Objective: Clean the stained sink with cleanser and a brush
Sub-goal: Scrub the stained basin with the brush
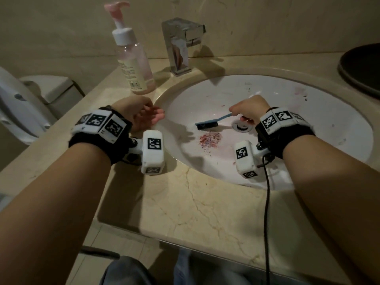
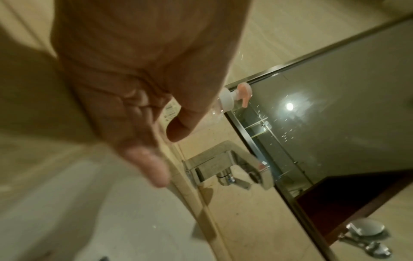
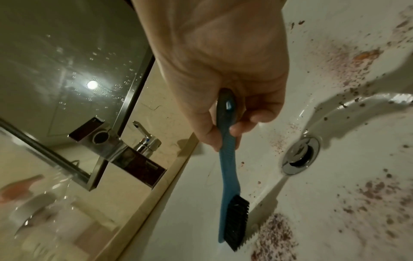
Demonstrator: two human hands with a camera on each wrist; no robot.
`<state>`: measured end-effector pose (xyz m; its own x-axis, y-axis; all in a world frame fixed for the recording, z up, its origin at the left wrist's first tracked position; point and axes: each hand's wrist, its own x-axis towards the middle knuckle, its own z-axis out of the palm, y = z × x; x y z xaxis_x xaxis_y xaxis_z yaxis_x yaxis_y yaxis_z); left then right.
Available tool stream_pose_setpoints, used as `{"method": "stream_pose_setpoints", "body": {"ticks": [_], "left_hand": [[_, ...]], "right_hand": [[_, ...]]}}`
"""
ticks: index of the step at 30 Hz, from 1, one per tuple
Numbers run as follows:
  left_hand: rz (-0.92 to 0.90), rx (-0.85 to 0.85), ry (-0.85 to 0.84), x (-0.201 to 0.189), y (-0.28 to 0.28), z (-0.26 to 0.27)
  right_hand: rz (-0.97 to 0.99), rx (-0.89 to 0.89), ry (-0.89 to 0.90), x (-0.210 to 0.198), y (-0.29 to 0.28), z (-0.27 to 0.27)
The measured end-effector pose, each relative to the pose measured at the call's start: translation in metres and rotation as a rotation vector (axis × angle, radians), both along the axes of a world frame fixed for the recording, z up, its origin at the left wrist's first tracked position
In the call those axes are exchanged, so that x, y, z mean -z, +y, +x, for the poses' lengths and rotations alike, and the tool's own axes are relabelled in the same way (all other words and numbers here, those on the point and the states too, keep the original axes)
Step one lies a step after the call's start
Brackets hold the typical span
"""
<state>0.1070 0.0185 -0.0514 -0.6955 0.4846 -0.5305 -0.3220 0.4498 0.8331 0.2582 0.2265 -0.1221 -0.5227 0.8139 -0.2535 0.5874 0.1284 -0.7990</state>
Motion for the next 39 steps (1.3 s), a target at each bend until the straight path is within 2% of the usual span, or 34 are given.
{"method": "stream_pose_setpoints", "body": {"ticks": [3,5,8,11,14,16,20,21,24,26,30,35,36,39], "left_hand": [[-0.001,-0.014,0.036,0.007,0.002,-0.003],[-0.015,-0.003,0.051,0.008,0.002,-0.004],[-0.045,0.010,0.084,0.009,0.004,-0.004],[-0.062,0.016,0.099,0.009,0.006,-0.004],[-0.066,0.001,0.100,0.009,0.006,-0.006],[-0.070,-0.006,0.109,0.009,0.006,-0.005],[-0.058,-0.027,0.145,0.011,0.011,-0.001],[-0.058,-0.031,0.150,0.011,0.011,0.000],[-0.068,-0.036,0.157,0.011,0.012,0.000],[-0.078,-0.035,0.164,0.012,0.012,0.000],[-0.080,-0.024,0.175,0.011,0.011,0.000],[-0.069,-0.021,0.170,0.010,0.009,0.001],[-0.068,-0.022,0.172,0.010,0.009,0.002],[-0.062,-0.030,0.175,0.009,0.008,0.003]], "right_hand": [[0.108,-0.069,-0.196,-0.001,0.003,0.000],[0.177,-0.109,-0.266,-0.004,0.001,-0.001],[0.277,-0.260,-0.496,-0.003,-0.005,-0.009],[0.332,-0.423,-0.616,0.022,0.013,-0.034],[0.426,-0.515,-0.754,0.074,0.059,-0.064],[0.440,-0.548,-0.736,0.101,0.080,-0.070],[0.482,-0.608,-0.767,0.061,0.050,-0.048],[0.521,-0.646,-0.768,0.031,0.020,-0.033],[0.494,-0.715,-0.724,0.009,-0.003,-0.020],[0.514,-0.744,-0.679,0.011,-0.005,-0.012],[0.604,-0.686,-0.637,0.017,-0.005,-0.010],[0.566,-0.803,-0.675,0.012,-0.009,-0.007],[0.525,-0.810,-0.653,0.012,-0.010,-0.006],[0.560,-0.783,-0.630,0.015,-0.013,-0.007]]}}
